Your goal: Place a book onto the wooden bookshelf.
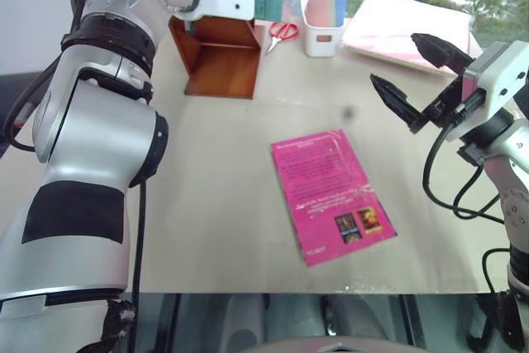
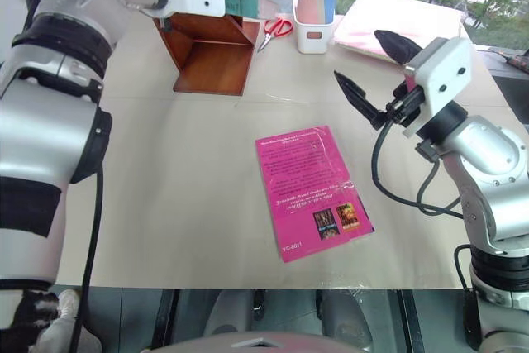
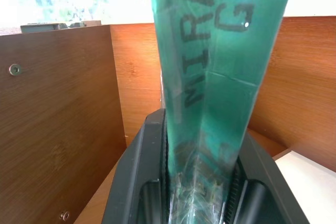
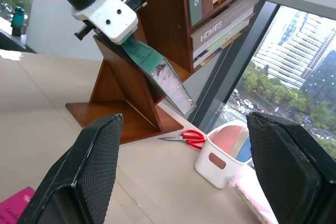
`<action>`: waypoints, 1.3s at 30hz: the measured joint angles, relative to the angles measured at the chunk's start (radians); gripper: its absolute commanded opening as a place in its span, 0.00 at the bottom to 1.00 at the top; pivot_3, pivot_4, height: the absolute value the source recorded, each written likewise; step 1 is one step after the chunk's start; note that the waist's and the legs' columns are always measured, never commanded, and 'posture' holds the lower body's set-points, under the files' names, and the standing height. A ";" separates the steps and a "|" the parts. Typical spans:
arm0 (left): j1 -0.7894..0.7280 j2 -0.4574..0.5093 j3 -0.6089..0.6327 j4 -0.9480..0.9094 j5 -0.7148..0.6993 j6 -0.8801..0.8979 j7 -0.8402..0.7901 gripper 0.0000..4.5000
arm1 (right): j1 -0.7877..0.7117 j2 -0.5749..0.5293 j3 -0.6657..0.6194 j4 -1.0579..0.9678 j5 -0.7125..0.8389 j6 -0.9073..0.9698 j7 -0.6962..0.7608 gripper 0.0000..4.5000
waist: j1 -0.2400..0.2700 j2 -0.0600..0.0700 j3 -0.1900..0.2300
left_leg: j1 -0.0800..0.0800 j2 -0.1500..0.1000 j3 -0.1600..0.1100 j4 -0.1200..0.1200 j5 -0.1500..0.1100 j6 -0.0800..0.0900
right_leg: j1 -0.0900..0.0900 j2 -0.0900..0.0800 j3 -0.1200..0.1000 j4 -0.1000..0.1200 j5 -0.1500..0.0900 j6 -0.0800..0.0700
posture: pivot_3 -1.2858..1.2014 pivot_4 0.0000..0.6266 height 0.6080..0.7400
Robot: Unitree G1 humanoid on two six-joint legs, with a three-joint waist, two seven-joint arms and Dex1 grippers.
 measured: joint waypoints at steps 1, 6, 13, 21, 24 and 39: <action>-0.001 -0.002 0.000 0.000 0.000 0.005 0.000 0.38 | -0.003 0.000 0.000 -0.004 0.002 0.004 -0.002 0.86 | 0.000 0.000 0.000 | 0.000 0.000 0.000 0.000 0.000 0.000 | 0.000 0.000 0.000 0.000 0.000 0.000 | 0.52 0.24 1.00; -0.001 0.012 0.012 0.017 -0.001 0.034 0.018 0.75 | -0.014 0.012 -0.001 -0.011 0.033 0.013 -0.007 0.86 | 0.004 0.000 0.000 | -0.001 0.000 0.000 0.000 0.000 0.000 | -0.001 0.000 0.000 0.000 0.000 0.000 | 0.52 0.24 1.00; 0.004 0.069 0.110 -0.013 -0.089 -0.058 -0.036 0.86 | -0.016 0.009 -0.003 -0.007 0.065 0.023 0.016 0.86 | 0.008 0.000 0.000 | -0.003 0.000 0.000 0.000 0.000 0.000 | -0.002 0.000 0.000 -0.001 0.000 0.000 | 0.52 0.24 1.00; 0.514 0.077 0.489 -0.830 -0.790 0.188 -0.499 0.87 | 0.021 -0.056 -0.021 0.029 0.100 0.034 0.106 0.99 | 0.000 0.003 -0.002 | -0.001 0.004 0.000 0.004 0.001 -0.001 | 0.002 0.000 -0.002 0.001 0.000 0.000 | 0.52 0.24 1.00; 0.772 0.039 0.562 -1.145 -0.989 0.498 -0.448 0.87 | 0.067 -0.075 -0.031 0.051 0.103 0.037 0.141 0.99 | -0.008 0.003 -0.002 | -0.001 0.005 -0.002 0.007 0.001 -0.002 | 0.001 0.002 -0.002 0.005 0.000 0.000 | 0.52 0.24 1.00; 1.602 0.098 0.826 -1.513 -1.202 0.750 -0.250 0.99 | 0.651 -0.191 -0.281 0.107 0.064 -0.050 0.415 1.00 | 0.002 0.001 -0.002 | 0.017 0.004 -0.003 0.017 -0.004 0.006 | 0.020 0.001 -0.003 0.013 -0.001 -0.001 | 0.52 0.24 1.00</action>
